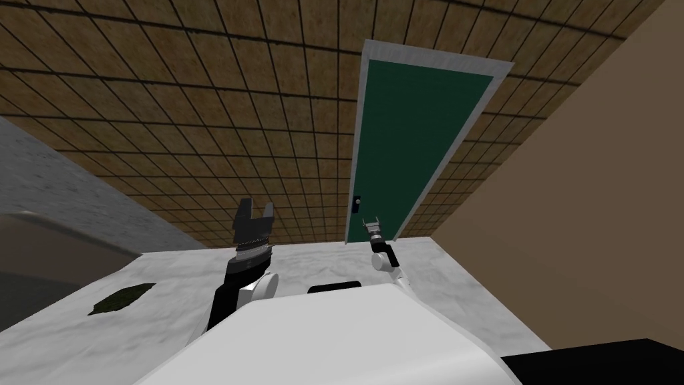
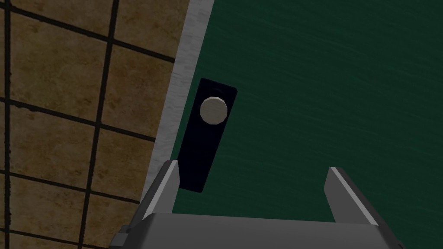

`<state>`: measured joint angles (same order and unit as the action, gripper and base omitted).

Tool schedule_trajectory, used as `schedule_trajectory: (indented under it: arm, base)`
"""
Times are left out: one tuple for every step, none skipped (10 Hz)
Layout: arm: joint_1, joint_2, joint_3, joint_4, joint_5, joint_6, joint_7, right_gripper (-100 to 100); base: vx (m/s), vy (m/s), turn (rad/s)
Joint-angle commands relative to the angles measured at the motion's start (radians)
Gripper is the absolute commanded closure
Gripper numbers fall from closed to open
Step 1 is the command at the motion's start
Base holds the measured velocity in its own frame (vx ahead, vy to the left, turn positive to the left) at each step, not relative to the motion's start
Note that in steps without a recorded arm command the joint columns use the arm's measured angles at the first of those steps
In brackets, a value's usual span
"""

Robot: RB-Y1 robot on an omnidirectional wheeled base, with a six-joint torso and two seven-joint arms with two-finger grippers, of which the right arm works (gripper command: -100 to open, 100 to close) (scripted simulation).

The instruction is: Pull the door open

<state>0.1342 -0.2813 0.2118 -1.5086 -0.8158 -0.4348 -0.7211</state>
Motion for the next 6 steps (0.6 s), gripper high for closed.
schedule_trajectory:
  arm:
    - [-0.012,-0.008,0.006,0.020,-0.031,0.004,-0.032,-100]
    - [-0.020,-0.013,0.010,0.034,-0.047,0.005,-0.049,-100]
    - [-0.028,-0.019,0.015,0.047,-0.062,0.005,-0.066,-100]
    - [-0.035,-0.024,0.019,0.061,-0.078,0.006,-0.083,-100]
    - [-0.043,-0.029,0.023,0.074,-0.094,0.006,-0.100,-100]
    - [-0.056,-0.037,0.030,0.096,-0.120,0.007,-0.128,-100]
  base:
    - [0.088,-0.014,0.084]
    - [0.095,-0.019,0.069]
    - [0.094,-0.016,0.072]
    - [0.083,-0.014,0.074]
    - [0.078,-0.023,0.064]
    - [0.103,-0.025,0.108]
